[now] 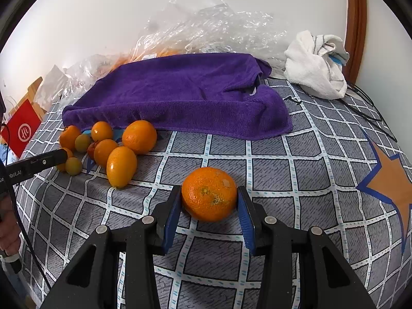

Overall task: Organize fruits
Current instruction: 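Grasp the large orange with the right gripper while the left gripper grasps another orange, then lift both held oranges and carry them over the purple towel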

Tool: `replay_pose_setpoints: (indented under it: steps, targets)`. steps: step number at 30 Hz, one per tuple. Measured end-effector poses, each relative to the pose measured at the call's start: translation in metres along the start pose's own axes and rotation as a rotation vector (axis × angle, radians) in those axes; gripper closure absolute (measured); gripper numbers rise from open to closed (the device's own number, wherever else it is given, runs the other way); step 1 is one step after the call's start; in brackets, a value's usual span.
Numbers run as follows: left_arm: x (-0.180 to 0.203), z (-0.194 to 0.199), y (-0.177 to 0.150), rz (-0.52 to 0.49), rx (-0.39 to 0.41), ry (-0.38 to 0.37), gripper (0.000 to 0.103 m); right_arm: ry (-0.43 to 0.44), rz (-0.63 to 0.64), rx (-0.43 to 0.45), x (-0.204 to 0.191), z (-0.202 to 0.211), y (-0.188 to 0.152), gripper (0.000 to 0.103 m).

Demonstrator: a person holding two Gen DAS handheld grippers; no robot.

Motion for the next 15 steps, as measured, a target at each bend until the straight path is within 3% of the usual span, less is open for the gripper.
replay_pose_setpoints:
  steps: [4, 6, 8, 15]
  targets:
    - [-0.006, -0.004, -0.001, 0.049, -0.003, -0.040, 0.064, -0.002, -0.003, 0.002, 0.000, 0.000, -0.001, 0.061]
    - [-0.009, -0.005, -0.002, 0.060, -0.007, -0.066, 0.071, -0.003, 0.003, 0.002, 0.000, 0.000, -0.001, 0.061]
    - [-0.011, -0.006, -0.003, 0.062, -0.011, -0.075, 0.072, 0.003, 0.009, -0.002, 0.000, 0.000, -0.001, 0.061]
    - [-0.017, -0.002, -0.007, 0.085, -0.015, -0.058, 0.071, 0.033, -0.008, -0.004, 0.004, 0.000, 0.000, 0.061]
Point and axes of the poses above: each gripper's, at about its wrist camera, not at the fingertips, and z roughly against the way its jaws point, x to its right, y to its top, the point moved 1 cm from there along -z, roughly the way its jaws point, and after that the axes turned 15 degrees about y, right-handed, at the moved point
